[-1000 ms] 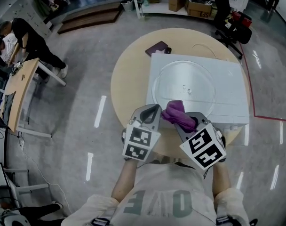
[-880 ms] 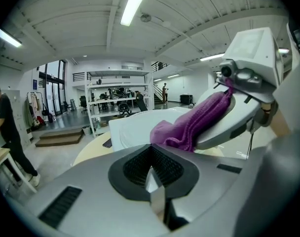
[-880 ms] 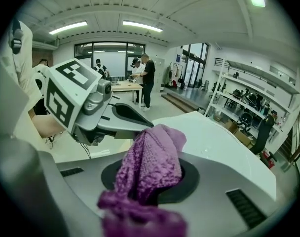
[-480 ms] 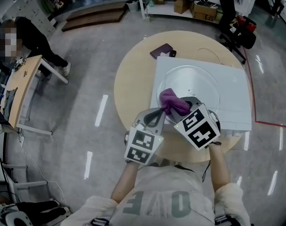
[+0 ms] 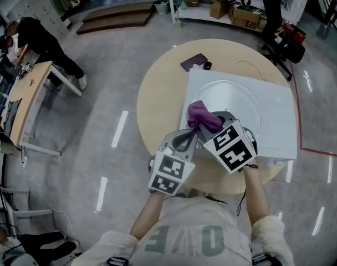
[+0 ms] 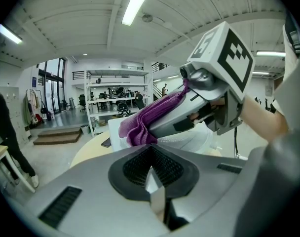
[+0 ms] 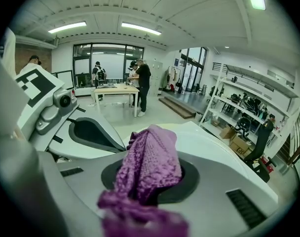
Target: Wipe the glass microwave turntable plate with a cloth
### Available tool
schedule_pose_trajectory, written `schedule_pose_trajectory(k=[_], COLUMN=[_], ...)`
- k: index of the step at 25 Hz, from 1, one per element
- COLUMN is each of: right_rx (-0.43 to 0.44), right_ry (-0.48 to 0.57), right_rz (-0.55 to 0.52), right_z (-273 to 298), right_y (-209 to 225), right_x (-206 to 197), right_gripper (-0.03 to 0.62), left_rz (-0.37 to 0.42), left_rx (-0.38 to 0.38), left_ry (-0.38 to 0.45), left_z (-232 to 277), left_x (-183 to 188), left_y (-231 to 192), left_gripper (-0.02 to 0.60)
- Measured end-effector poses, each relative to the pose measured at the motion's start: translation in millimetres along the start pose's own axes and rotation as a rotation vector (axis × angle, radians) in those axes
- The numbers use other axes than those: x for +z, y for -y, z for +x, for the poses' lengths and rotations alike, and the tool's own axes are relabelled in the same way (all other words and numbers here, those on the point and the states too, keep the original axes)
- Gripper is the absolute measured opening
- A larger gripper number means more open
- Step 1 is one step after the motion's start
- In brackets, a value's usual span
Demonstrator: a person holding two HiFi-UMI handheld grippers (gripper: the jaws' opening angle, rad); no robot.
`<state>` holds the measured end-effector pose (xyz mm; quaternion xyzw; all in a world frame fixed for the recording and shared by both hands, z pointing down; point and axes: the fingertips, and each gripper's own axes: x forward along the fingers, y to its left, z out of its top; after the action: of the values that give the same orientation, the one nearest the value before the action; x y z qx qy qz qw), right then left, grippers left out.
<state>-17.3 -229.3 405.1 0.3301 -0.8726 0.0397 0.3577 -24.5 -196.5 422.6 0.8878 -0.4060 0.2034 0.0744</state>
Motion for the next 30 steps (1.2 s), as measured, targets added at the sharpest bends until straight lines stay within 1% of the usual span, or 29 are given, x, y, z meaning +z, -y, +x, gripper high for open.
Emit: schedule_pose_trajectory(k=[2, 5, 7, 10, 12, 16, 21, 30], right_rx=[-0.024, -0.096, -0.136, -0.176, -0.178, -0.141, -0.081, 0.063], right_ry=[0.030, 0.077, 0.087, 0.058, 0.015, -0.037, -0.026, -0.012], right_rz=[0.010, 0.034, 0.036, 0.015, -0.005, -0.036, -0.057, -0.076], right_z=[-3.8, -7.9, -4.9, 7.9, 18.4, 30.1, 23.9, 2.9], right_y=[10.7, 46.5, 70.2, 93.6, 98.5, 85.8, 55.1, -1.1], right_x=[6.0, 21.9, 32.8, 36.3, 30.3, 17.8, 10.2, -1.6], right_gripper=[0.049, 0.049, 0.049, 0.049, 0.049, 0.049, 0.049, 0.049], left_rz=[0.002, 0.003, 0.002, -0.004, -0.006, -0.005, -0.011, -0.003], left_rx=[0.003, 0.005, 0.006, 0.003, 0.003, 0.008, 0.006, 0.004], left_ry=[0.002, 0.002, 0.003, 0.000, 0.001, 0.003, 0.009, 0.004], left_z=[-0.2, 0.2, 0.4, 1.3, 2.1, 1.7, 0.2, 0.0], left_x=[0.2, 0.2, 0.5, -0.4, -0.8, -0.7, 0.6, 0.1], left_y=[0.0, -0.2, -0.7, -0.2, 0.3, -0.2, -0.4, -0.4], left_gripper=[0.003, 0.003, 0.003, 0.003, 0.003, 0.003, 0.003, 0.003])
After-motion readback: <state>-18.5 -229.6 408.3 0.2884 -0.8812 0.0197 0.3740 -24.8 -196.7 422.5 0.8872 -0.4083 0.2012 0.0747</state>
